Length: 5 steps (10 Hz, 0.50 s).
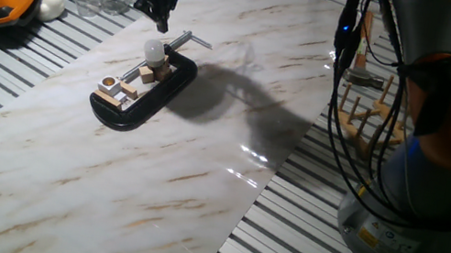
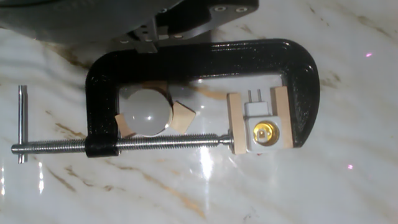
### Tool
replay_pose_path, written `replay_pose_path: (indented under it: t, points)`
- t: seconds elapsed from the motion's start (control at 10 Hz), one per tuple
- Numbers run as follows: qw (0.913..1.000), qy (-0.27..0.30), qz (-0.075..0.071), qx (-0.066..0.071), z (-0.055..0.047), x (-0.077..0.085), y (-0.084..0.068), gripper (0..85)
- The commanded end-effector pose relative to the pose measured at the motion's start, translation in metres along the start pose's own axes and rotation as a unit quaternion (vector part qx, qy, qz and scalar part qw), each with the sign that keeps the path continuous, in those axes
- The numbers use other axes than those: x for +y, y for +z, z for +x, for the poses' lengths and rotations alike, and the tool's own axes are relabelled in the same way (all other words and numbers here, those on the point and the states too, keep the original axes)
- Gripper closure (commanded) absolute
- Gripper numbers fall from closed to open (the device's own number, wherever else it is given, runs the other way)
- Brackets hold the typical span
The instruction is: Install the light bulb by rotating it
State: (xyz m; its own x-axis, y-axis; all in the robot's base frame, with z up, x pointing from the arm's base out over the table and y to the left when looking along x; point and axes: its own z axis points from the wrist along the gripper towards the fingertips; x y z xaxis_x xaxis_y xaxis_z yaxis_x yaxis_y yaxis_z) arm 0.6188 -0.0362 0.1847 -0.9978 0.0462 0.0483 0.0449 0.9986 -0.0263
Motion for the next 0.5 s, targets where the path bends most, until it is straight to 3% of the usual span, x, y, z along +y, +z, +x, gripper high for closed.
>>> replay_pose_path:
  t: [0.0,0.4]
  points:
    - [1.0,-0.001,-0.001,0.003,-0.005,-0.001,-0.001,85.0]
    - [0.9998,-0.012,-0.007,0.011,-0.022,-0.011,0.002,85.0]
